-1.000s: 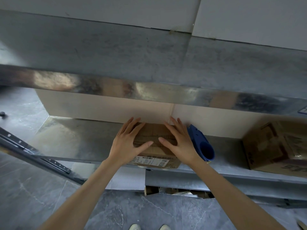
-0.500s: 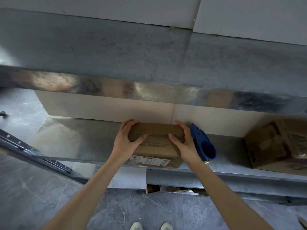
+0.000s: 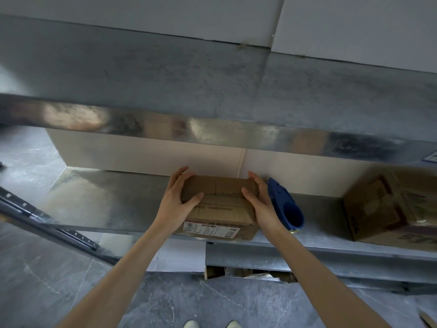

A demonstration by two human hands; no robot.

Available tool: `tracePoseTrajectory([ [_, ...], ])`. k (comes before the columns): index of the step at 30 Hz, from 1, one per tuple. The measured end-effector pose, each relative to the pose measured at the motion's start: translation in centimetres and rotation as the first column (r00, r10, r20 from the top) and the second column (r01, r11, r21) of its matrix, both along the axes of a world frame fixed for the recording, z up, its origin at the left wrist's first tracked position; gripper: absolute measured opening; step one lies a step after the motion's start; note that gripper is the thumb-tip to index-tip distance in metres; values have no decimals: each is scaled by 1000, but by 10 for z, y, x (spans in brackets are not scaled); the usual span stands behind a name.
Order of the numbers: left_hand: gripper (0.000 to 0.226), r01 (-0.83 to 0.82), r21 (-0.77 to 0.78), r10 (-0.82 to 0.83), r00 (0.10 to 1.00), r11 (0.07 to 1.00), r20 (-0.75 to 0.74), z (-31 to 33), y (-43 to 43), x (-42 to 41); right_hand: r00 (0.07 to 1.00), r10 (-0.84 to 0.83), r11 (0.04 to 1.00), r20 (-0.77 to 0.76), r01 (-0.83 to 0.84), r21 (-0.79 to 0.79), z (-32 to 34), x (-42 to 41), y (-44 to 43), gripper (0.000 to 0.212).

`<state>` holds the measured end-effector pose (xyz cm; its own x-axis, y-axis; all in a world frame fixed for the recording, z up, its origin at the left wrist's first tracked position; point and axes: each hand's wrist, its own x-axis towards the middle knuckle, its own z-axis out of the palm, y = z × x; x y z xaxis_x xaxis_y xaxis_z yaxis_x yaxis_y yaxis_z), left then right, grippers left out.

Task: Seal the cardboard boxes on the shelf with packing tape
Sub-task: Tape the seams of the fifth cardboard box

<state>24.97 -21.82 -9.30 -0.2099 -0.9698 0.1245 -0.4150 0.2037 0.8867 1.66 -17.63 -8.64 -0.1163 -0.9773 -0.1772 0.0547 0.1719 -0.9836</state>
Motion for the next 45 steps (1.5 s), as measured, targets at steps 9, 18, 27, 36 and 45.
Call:
tracePoseTrajectory([
  [9,73,-110,-5,110,994,994,-13,-17,34,28,996,-86,996,-3,86,-11,-1,4,-6,33],
  [18,48,-233,-14,230,969,972,-94,-13,35,32,979,-45,994,-197,24,-109,0,-4,17,31],
  [27,35,-211,-23,209,976,977,-59,1,11,22,901,97,959,-423,-198,-202,-3,-12,35,38],
  [36,56,-157,-29,159,974,987,160,12,16,14,867,160,956,-471,-254,-145,16,-10,36,32],
  [45,76,-105,-342,320,672,934,668,24,31,23,349,80,993,-934,-113,43,19,-60,25,47],
])
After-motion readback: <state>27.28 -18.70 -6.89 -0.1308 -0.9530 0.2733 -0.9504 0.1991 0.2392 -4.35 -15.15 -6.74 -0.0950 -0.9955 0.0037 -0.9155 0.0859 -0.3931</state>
